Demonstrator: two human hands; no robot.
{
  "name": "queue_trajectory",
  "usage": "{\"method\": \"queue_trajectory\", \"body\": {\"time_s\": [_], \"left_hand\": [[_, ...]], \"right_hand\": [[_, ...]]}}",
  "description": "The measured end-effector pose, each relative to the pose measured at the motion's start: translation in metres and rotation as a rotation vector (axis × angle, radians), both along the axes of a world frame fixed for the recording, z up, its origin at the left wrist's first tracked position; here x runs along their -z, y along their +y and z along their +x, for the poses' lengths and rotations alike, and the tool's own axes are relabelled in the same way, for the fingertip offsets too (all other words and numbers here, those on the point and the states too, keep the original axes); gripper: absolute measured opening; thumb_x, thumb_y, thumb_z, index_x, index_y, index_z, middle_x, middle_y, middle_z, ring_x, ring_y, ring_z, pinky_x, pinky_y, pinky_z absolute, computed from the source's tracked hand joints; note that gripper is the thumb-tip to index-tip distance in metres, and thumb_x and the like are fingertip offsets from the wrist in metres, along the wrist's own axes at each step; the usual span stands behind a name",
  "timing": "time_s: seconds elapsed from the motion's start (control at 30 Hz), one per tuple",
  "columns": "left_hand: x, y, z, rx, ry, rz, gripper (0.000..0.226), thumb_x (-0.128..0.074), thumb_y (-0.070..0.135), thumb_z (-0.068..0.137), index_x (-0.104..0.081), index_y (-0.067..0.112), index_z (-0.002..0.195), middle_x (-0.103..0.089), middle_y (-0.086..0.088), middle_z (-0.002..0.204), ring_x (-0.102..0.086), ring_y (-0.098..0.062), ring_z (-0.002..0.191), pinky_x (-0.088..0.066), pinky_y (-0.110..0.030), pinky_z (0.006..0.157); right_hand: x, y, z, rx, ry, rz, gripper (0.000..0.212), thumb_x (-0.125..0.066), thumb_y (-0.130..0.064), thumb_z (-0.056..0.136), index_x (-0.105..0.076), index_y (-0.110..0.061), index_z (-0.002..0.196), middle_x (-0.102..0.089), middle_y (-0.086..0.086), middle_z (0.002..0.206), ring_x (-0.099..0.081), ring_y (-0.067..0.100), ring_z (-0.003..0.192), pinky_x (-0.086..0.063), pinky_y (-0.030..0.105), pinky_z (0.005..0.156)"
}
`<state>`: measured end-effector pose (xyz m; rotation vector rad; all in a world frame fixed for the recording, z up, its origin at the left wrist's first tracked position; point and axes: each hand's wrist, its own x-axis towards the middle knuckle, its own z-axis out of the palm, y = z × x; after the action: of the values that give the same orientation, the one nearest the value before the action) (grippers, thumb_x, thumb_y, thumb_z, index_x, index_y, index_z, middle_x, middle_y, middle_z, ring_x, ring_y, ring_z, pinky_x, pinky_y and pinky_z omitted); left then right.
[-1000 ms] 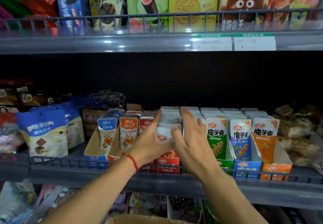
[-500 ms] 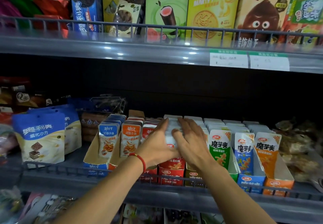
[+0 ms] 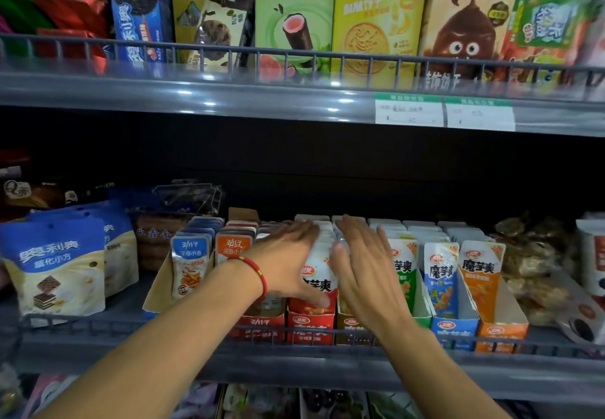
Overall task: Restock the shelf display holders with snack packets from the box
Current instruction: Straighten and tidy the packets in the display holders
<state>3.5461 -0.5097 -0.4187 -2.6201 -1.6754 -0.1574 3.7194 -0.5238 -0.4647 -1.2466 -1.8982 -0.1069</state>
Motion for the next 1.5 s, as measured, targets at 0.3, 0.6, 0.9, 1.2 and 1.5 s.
{"method": "queue_trajectory", "body": {"time_s": [0.3,0.6,0.9,1.2,1.5], "left_hand": [[0.005,0.011,-0.003,0.008,0.093,0.007,0.130,-0.065,0.082,0.072,0.021,0.037,0.157,0.025,0.006,0.167,0.022,-0.017,0.154,0.008,-0.043,0.125],[0.019,-0.010,0.010,0.061,0.210,0.223,0.130,-0.069,0.071,0.076,0.015,0.018,0.160,0.014,-0.004,0.170,0.010,-0.020,0.156,0.010,-0.032,0.118],[0.013,0.019,0.004,0.061,0.196,0.034,0.131,-0.071,0.067,0.079,0.025,0.024,0.157,0.029,0.004,0.165,0.023,-0.013,0.152,0.012,-0.031,0.121],[0.018,0.015,-0.004,0.079,0.014,0.019,0.129,-0.080,0.055,0.078,0.016,0.030,0.160,0.020,0.011,0.168,0.018,-0.008,0.153,0.007,-0.024,0.119],[0.011,0.012,-0.006,0.087,-0.055,-0.027,0.121,-0.082,0.040,0.081,0.008,0.031,0.162,0.012,0.012,0.169,0.011,-0.010,0.155,0.002,-0.027,0.124]], "right_hand": [[0.093,-0.052,0.016,-0.021,-0.252,0.035,0.050,-0.053,-0.029,0.083,-0.056,-0.028,0.132,-0.058,-0.007,0.134,-0.057,0.014,0.120,-0.030,0.039,0.115],[0.086,-0.048,0.008,-0.032,-0.113,0.020,0.037,-0.051,-0.019,0.081,-0.057,-0.028,0.116,-0.051,-0.011,0.118,-0.053,0.011,0.107,-0.035,0.033,0.098],[0.079,-0.044,0.020,0.005,-0.234,0.026,0.018,-0.073,-0.018,0.073,-0.062,-0.024,0.085,-0.060,-0.002,0.123,-0.059,0.016,0.107,-0.052,0.038,0.097],[0.084,-0.037,0.012,0.016,-0.199,0.093,0.034,-0.074,-0.033,0.087,-0.061,-0.028,0.118,-0.060,-0.005,0.112,-0.060,0.015,0.100,-0.050,0.036,0.087],[0.077,-0.026,-0.009,0.175,-0.125,0.054,0.028,-0.090,-0.034,0.074,-0.074,-0.023,0.094,-0.061,-0.004,0.091,-0.061,0.017,0.074,-0.051,0.034,0.069]]}}
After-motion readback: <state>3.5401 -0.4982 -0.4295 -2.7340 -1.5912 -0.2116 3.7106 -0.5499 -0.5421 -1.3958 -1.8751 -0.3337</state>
